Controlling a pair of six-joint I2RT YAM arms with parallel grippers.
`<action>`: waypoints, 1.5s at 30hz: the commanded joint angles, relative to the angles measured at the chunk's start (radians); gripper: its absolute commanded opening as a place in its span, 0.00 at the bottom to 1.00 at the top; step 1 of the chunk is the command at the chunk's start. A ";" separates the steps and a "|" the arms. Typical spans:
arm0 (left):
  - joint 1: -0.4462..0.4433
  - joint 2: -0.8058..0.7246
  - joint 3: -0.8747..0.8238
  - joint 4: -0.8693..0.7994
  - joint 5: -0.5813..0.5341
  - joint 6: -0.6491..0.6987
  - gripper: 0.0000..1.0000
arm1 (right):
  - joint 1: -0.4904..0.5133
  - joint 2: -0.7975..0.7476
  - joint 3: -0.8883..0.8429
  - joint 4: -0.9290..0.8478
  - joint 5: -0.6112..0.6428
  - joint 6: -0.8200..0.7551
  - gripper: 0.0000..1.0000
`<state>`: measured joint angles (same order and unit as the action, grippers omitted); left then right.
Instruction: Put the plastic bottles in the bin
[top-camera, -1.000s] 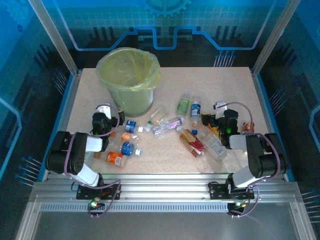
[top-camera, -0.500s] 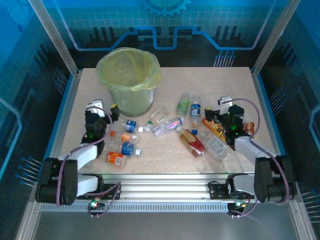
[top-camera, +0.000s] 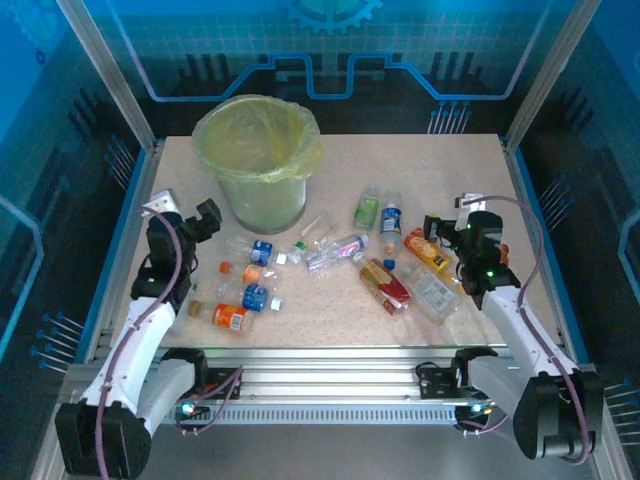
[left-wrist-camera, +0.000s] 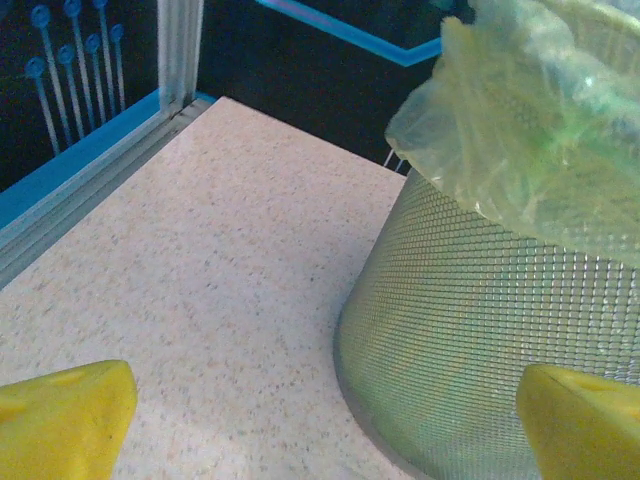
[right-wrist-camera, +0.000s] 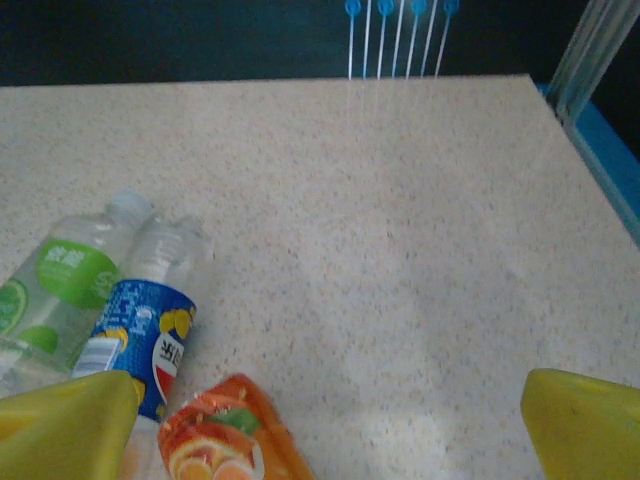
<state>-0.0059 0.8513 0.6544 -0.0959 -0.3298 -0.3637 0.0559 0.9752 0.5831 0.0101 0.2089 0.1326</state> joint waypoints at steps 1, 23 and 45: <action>0.020 -0.009 0.082 -0.375 -0.029 -0.141 0.99 | -0.010 -0.006 0.061 -0.169 0.048 0.076 1.00; 0.078 0.458 0.349 -0.829 0.088 0.115 0.99 | 0.073 -0.061 0.182 -0.441 0.275 0.148 1.00; 0.231 0.791 0.464 -0.965 0.170 0.495 0.95 | 0.081 -0.165 0.198 -0.488 0.310 0.110 1.00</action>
<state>0.2245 1.6073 1.1339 -1.0367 -0.2020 0.0883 0.1200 0.8322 0.7597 -0.4606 0.4984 0.2508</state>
